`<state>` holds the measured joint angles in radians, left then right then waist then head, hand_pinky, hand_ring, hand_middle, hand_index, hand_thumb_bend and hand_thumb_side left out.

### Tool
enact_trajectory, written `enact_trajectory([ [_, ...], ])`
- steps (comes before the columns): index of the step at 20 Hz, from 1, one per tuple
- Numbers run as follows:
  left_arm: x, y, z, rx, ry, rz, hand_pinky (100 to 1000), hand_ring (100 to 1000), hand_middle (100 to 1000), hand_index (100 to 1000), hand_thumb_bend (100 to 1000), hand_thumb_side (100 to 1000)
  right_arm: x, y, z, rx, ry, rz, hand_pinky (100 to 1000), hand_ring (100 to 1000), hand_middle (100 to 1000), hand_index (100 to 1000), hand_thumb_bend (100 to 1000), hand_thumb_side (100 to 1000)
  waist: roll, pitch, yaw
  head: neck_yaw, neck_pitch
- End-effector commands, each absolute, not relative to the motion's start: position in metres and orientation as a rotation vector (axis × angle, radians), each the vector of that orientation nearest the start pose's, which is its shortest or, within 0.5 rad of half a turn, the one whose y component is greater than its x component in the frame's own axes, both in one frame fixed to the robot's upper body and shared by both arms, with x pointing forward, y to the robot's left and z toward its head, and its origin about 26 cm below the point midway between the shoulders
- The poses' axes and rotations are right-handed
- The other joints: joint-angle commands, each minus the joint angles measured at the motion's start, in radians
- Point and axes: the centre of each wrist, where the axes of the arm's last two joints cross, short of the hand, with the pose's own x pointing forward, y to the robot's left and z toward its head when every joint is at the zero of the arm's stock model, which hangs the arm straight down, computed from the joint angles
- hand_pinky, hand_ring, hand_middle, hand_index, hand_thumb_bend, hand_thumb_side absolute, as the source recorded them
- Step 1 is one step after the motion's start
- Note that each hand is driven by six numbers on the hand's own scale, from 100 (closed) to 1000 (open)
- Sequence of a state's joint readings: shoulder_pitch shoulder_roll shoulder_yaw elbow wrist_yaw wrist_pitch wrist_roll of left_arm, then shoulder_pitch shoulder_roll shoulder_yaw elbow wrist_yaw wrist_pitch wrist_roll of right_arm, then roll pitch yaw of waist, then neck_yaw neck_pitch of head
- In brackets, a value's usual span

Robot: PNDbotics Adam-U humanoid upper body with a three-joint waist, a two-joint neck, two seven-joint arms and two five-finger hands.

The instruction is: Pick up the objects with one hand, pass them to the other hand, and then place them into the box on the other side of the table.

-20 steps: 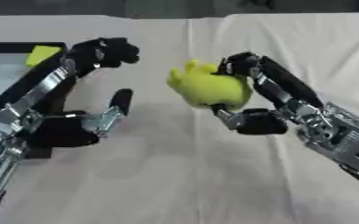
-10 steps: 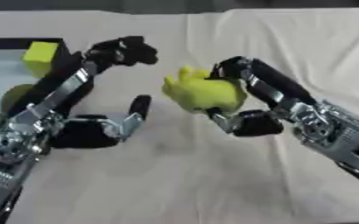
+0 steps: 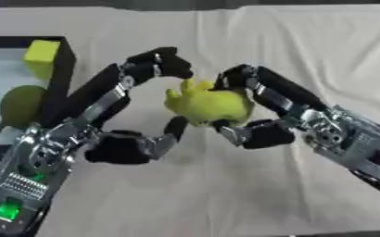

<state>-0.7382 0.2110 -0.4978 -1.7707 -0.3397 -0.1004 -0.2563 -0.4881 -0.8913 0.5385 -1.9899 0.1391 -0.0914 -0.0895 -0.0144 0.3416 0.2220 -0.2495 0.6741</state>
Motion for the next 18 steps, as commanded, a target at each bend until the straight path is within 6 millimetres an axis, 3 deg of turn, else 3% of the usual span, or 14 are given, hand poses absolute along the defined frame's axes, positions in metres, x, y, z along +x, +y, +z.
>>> enact_trajectory([
  [1,0.322,0.078,0.236,0.061,3.012,1.793,880,1000,817,846,224,234,0.29,-0.23,0.209,-0.336,-2.182,1.359,565,418,393,518,100,100,-0.015,-0.039,0.001,-0.008,-0.014],
  [8,0.321,0.072,0.234,0.024,2.993,1.816,878,1000,815,853,315,305,0.288,-0.228,0.201,-0.327,-2.195,1.378,566,418,393,518,100,100,-0.013,-0.037,-0.004,-0.007,-0.011],
  [18,0.32,0.064,0.227,-0.031,2.96,1.894,869,1000,808,849,321,337,0.289,-0.228,0.204,-0.328,-2.226,1.367,554,409,389,513,100,100,-0.011,-0.037,-0.008,0.001,-0.008],
])
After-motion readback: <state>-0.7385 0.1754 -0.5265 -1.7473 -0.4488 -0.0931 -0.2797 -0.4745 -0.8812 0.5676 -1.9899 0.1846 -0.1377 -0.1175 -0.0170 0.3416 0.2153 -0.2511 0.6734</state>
